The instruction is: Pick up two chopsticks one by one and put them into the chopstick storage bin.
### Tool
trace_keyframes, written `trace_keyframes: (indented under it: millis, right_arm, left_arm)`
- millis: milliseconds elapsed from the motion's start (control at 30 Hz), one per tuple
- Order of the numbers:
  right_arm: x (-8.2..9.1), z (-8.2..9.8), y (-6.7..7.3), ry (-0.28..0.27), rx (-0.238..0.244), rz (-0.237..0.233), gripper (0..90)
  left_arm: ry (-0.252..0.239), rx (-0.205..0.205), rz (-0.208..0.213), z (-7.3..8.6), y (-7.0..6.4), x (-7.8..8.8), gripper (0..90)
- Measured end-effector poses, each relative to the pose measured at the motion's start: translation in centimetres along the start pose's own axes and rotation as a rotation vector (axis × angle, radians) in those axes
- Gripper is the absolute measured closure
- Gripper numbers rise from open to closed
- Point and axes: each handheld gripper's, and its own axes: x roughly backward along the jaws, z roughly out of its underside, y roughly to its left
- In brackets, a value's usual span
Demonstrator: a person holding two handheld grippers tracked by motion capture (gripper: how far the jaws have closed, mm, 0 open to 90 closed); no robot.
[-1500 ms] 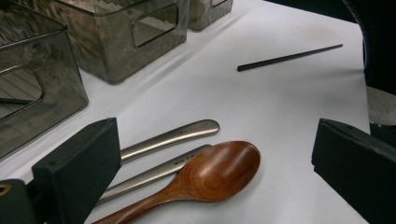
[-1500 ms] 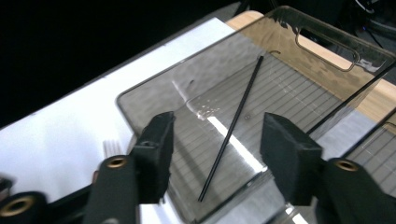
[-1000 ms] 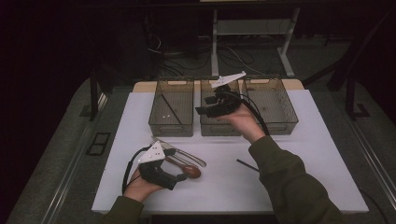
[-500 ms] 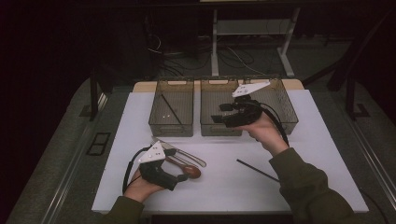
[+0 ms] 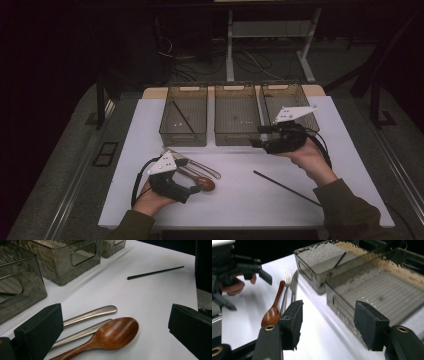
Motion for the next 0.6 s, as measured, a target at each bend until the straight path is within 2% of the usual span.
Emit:
trace_keyframes:
  millis: [333, 433, 467, 600]
  right_arm:
    - [2.6, 4.8, 0.1, 0.034, -0.029, 0.018, 42.7]
    - [3.3, 6.0, 0.0, 0.036, -0.055, 0.032, 42.4]
    - [3.6, 6.4, -0.1, 0.036, -0.064, 0.024, 45.7]
    - [4.3, 7.7, -0.1, 0.057, -0.073, 0.009, 45.2]
  left_arm:
    - [0.001, 0.001, -0.006, 0.0, 0.0, 0.0, 0.0]
    - [0.002, -0.003, -0.006, 0.0, 0.0, 0.1, 0.0]
    - [0.002, -0.004, -0.007, 0.0, 0.0, 0.1, 0.0]
    - [0.006, -0.003, -0.008, 0.1, 0.0, 0.1, 0.0]
